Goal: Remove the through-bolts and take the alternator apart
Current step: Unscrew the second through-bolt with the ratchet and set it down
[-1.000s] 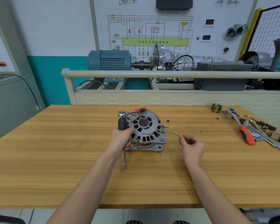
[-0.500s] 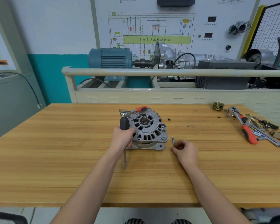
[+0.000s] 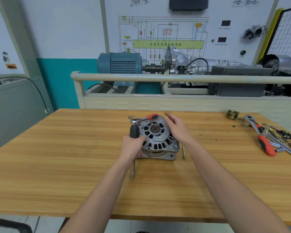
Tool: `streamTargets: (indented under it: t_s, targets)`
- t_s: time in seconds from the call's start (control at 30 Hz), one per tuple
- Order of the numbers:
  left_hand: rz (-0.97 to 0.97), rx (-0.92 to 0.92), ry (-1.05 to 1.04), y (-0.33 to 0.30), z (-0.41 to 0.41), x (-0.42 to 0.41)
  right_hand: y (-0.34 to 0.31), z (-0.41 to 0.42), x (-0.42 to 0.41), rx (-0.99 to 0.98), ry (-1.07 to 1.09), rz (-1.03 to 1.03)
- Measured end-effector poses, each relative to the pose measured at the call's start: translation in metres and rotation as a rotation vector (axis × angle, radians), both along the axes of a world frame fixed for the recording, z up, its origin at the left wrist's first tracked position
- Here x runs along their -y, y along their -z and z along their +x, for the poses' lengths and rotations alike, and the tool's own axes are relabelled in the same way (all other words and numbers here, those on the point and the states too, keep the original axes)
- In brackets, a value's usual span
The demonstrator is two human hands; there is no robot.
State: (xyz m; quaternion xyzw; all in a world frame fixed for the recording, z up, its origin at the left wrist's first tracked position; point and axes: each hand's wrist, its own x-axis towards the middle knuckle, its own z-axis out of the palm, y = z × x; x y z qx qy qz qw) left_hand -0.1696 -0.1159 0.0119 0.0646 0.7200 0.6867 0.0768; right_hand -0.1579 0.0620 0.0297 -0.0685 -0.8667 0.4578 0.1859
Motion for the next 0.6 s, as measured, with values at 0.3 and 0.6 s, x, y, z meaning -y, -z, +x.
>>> streamTargets:
  t_s: [0.3,0.6]
  targets:
    - [-0.005,0.009,-0.013,-0.002,-0.007,0.002,0.009,-0.009,-0.003,-0.022,-0.07,0.127]
    - [0.016,0.06,0.036,-0.008,-0.011,0.013,-0.004,-0.003,-0.01,0.03,-0.05,0.162]
